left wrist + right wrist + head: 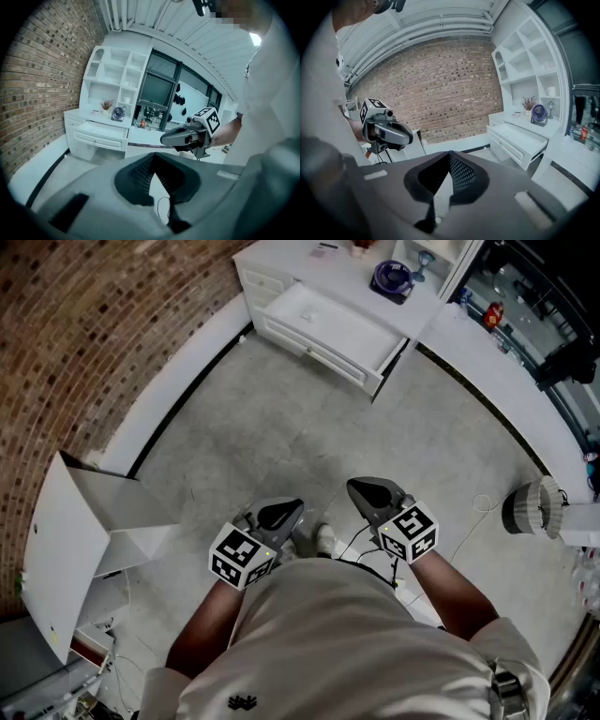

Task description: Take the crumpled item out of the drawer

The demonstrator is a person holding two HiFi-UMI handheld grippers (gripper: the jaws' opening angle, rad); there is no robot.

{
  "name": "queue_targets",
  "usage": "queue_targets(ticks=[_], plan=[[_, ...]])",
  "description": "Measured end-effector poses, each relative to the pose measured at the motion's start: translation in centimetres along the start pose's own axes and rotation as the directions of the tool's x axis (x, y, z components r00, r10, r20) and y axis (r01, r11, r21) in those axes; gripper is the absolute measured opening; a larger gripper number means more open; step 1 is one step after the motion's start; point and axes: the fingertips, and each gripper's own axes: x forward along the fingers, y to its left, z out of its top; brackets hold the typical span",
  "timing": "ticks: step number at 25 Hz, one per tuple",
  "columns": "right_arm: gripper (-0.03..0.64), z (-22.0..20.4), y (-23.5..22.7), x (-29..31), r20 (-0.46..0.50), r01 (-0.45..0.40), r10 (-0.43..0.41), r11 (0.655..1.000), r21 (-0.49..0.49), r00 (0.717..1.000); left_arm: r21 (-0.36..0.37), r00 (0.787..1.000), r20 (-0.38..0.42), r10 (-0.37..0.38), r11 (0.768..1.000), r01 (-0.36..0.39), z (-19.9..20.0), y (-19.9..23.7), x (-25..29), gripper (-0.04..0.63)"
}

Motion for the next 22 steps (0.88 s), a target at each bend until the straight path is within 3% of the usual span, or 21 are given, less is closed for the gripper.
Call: queue_targets(ticks=[10,15,20,22], plan=[[0.011,-0.1,-4.1,-0.6,0.001,-0.02,0.02,1.0,-0.011,1.0,0.005,1.0,-0.012,0.021,1.0,-0.021,1.6,-0.1,3.9,0.006],[0.017,-0.2,-6.6,0.1,0.034,-0.022,0.021,0.999,0.035,0.999,-0.001,1.0,-0.012,0.029,1.0,-0.029,1.8,0.3,5.0,0.006],[0.223,1.0,-9.3,1.5,0.049,0.018,-0.019,0.999,0.029,0.999,-0.007,0.999,-0.034,0.007,1.0,-0.007,1.7,1.7,5.8,0.006],[0.249,1.8,-10.7,2.6,0.051,0.042,-0.044,0.999,0.025,0.998,-0.007,1.0,-0.03,-0.002,1.0,0.002,2.1,3.2,6.1,0.006]])
